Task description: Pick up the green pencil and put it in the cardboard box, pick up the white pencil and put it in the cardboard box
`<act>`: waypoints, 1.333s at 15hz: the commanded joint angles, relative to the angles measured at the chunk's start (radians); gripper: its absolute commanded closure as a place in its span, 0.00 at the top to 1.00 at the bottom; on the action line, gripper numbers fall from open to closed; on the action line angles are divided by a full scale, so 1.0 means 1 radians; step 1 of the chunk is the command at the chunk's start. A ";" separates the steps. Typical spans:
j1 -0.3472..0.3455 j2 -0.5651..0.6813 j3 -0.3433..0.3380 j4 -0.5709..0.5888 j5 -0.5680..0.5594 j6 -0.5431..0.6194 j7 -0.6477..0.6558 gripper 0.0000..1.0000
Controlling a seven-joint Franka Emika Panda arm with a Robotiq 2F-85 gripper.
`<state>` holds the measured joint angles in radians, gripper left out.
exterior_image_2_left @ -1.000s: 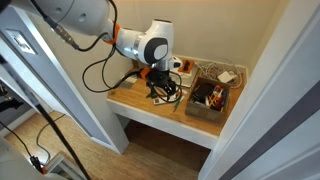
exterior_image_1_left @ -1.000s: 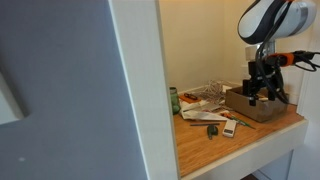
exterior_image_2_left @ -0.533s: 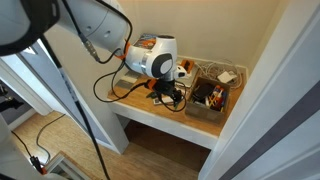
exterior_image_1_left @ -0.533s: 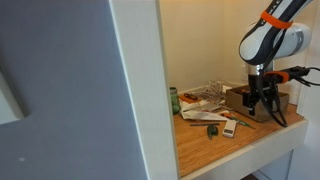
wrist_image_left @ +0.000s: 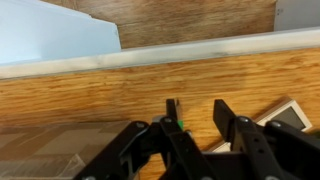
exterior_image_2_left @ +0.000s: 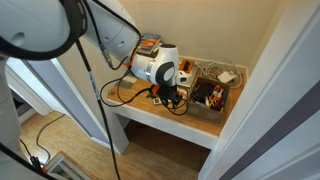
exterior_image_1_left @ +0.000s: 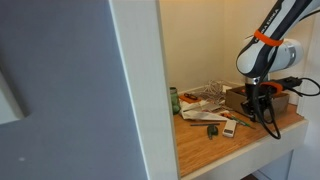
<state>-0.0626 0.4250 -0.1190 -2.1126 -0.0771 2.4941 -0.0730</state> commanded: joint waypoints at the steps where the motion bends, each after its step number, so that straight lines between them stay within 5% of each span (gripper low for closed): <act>1: -0.019 0.046 0.010 0.040 -0.008 0.033 -0.004 0.44; 4: -0.019 0.068 0.006 0.053 -0.012 0.052 0.002 0.42; 9: -0.012 0.100 -0.003 0.072 -0.023 0.070 0.019 0.16; 12: -0.003 0.121 -0.012 0.089 -0.035 0.070 0.035 0.24; 20: -0.006 0.163 -0.008 0.127 -0.039 0.071 0.026 0.23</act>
<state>-0.0715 0.5586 -0.1254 -2.0171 -0.0943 2.5524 -0.0655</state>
